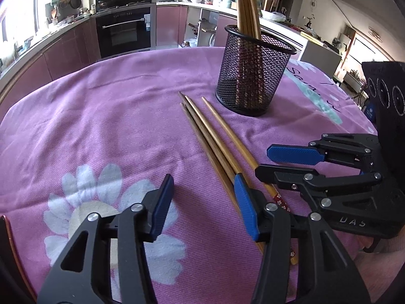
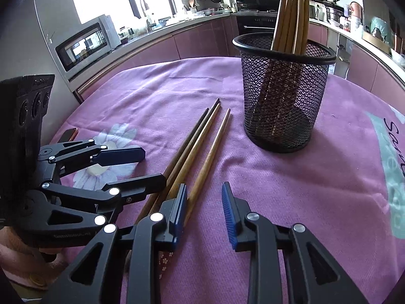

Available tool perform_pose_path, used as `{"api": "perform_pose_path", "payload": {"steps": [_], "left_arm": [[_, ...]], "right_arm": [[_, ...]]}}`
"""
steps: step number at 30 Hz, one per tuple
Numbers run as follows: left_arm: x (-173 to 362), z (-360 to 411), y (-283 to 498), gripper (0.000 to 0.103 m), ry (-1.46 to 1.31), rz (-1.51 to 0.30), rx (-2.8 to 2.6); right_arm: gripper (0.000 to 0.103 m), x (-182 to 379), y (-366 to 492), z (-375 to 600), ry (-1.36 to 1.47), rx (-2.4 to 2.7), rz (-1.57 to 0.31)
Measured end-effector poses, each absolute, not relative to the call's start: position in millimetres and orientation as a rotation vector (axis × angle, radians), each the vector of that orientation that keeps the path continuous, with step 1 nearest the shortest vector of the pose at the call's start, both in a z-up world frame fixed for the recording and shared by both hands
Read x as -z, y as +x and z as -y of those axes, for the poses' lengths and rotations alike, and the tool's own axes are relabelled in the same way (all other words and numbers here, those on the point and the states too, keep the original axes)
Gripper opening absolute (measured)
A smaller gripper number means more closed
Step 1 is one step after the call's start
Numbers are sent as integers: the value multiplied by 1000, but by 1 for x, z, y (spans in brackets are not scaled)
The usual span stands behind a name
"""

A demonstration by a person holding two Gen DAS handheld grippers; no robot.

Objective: Organize utensils
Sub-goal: 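Move both open tools over the remaining chopsticks on the tablecloth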

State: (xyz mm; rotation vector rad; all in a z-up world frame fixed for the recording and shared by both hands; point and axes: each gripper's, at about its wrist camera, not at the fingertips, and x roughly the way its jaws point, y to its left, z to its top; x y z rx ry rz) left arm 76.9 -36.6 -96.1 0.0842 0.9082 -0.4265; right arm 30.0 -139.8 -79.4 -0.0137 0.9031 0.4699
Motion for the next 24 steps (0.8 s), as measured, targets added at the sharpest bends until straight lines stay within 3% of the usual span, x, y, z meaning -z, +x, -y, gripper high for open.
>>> {"api": "perform_pose_path", "payload": {"steps": [3,7,13,21,24], "left_arm": [[95,32,78,45,70,-914,441],[96,28,79,33,78,-926,425],[92,25,79,43,8,-916,457],[96,34,81,41,56,-921,448],[95,34,81,36,81,-921,432]], "right_arm": [[26,80,31,140,-11,-471,-903],[26,79,31,139,-10,-472,-904],[26,78,32,140,-2,-476,-906],[26,78,32,143,0,-475,-908],[26,78,34,142,-2,-474,-907]]}}
